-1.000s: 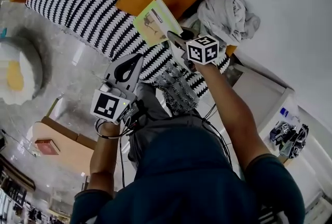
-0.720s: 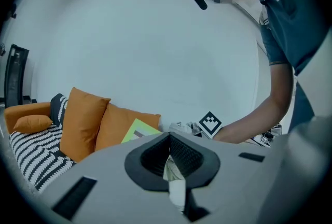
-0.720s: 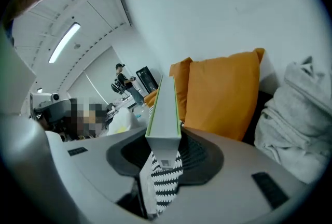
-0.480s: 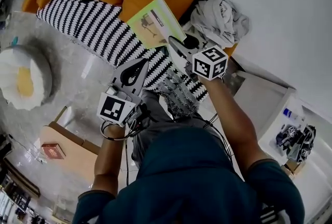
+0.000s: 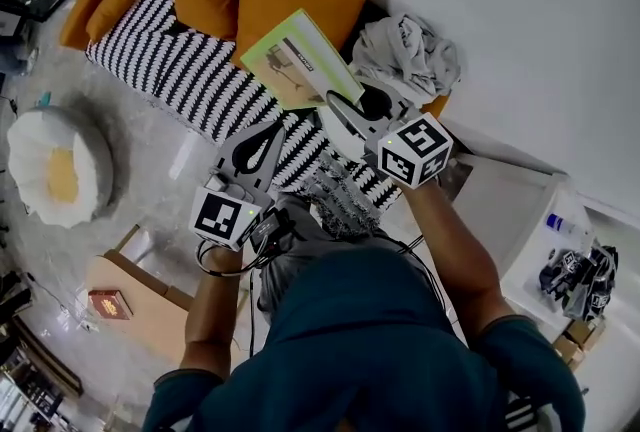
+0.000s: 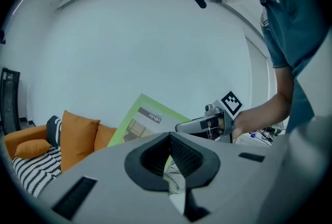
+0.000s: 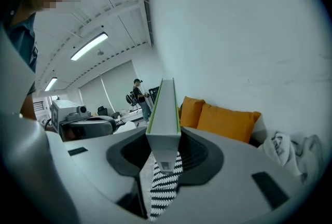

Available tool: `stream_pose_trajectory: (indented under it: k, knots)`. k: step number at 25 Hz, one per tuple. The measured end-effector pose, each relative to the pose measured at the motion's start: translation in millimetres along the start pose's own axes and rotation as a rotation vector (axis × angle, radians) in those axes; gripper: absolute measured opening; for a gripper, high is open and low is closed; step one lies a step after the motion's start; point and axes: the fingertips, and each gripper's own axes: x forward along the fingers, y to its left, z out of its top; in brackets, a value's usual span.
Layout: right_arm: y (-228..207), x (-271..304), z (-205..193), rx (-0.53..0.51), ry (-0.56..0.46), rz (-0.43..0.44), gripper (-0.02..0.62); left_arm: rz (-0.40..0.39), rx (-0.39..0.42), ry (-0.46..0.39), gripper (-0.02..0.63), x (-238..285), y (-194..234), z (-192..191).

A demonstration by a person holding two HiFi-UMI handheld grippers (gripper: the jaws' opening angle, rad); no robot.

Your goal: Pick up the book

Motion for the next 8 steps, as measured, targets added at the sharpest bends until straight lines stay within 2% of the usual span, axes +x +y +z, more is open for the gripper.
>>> stream_pose_trajectory:
  k: [8]
  knots:
    - [12,-57,41,-0.016,-0.09,0.016,0.153,0.002,0.01,0.003,0.003,7,-36,26]
